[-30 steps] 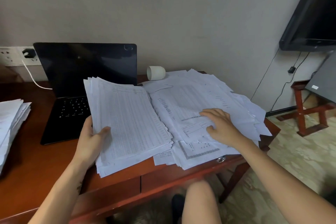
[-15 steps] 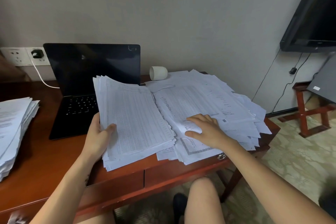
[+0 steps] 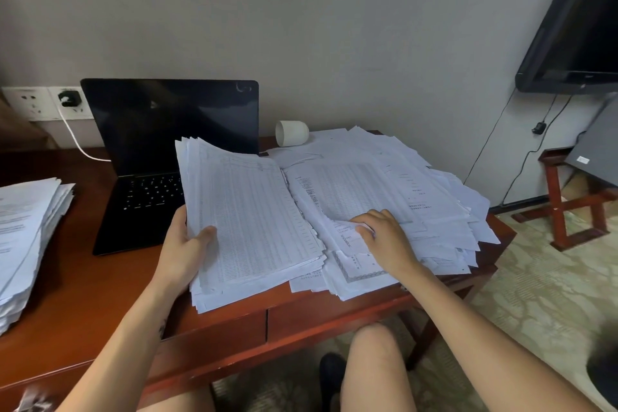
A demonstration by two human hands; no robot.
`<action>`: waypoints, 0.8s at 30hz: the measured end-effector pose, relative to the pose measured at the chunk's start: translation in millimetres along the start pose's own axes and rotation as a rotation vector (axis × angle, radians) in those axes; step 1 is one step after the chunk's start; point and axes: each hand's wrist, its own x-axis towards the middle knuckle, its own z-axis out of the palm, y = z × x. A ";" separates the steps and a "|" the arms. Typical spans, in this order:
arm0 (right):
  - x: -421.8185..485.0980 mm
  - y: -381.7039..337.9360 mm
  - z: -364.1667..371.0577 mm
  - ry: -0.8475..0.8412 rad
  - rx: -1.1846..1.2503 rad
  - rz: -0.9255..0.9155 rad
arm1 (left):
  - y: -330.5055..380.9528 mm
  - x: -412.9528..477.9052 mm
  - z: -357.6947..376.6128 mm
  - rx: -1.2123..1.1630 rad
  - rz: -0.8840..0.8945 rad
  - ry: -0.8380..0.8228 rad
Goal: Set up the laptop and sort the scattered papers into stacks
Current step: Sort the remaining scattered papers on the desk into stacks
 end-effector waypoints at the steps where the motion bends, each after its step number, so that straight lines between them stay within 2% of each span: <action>1: -0.7 -1.0 -1.5 -0.001 -0.023 -0.027 | 0.0 0.2 0.1 -0.001 0.002 0.001; 4: -8.0 -4.4 -8.9 -0.077 -0.129 -0.125 | -0.5 0.5 -0.3 0.006 0.001 0.005; 8: -22.8 -7.9 -21.7 -0.268 -0.162 -0.120 | -0.5 0.2 0.0 0.026 -0.001 0.012; 11: -22.5 -8.2 -27.7 -0.317 -0.148 -0.113 | 1.2 -1.0 1.1 0.032 0.002 0.014; 15: -18.0 -6.6 -26.0 -0.218 -0.288 -0.236 | 2.9 -2.7 1.0 0.031 0.000 0.009; 19: -25.1 -7.0 -14.8 0.026 -0.323 -0.453 | 3.1 -2.4 1.1 0.031 0.001 0.008; 24: -26.9 -15.3 -10.3 0.181 -0.390 -0.489 | 4.1 -4.0 0.8 0.009 -0.012 0.001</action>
